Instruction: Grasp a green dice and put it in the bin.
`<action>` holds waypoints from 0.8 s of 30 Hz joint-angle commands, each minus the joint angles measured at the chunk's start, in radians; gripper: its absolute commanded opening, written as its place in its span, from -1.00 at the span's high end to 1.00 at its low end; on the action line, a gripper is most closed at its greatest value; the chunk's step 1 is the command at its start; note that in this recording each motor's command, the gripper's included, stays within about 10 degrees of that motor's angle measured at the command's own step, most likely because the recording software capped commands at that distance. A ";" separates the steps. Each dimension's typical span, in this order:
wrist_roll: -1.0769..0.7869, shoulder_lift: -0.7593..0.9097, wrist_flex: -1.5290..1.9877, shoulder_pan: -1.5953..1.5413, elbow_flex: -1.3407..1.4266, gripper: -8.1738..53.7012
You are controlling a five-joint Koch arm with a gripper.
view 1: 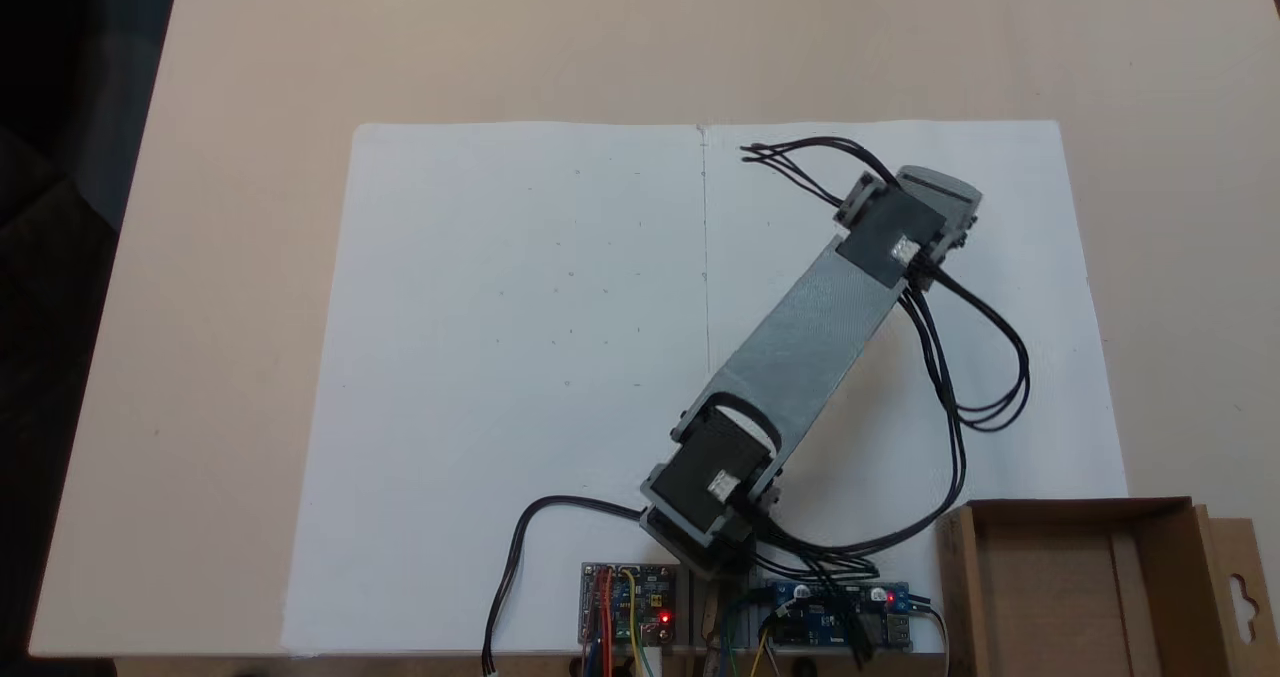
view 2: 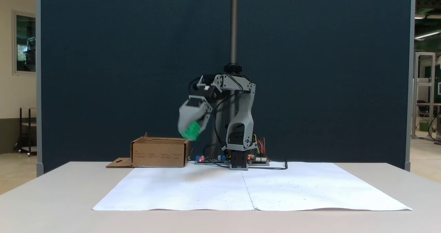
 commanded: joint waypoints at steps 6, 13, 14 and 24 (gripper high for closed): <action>0.138 0.094 0.000 0.276 -0.041 0.34; 0.144 0.051 -0.009 0.558 -0.158 0.34; 0.143 0.044 -0.009 0.615 -0.167 0.34; 0.140 0.018 -0.005 0.881 -0.167 0.34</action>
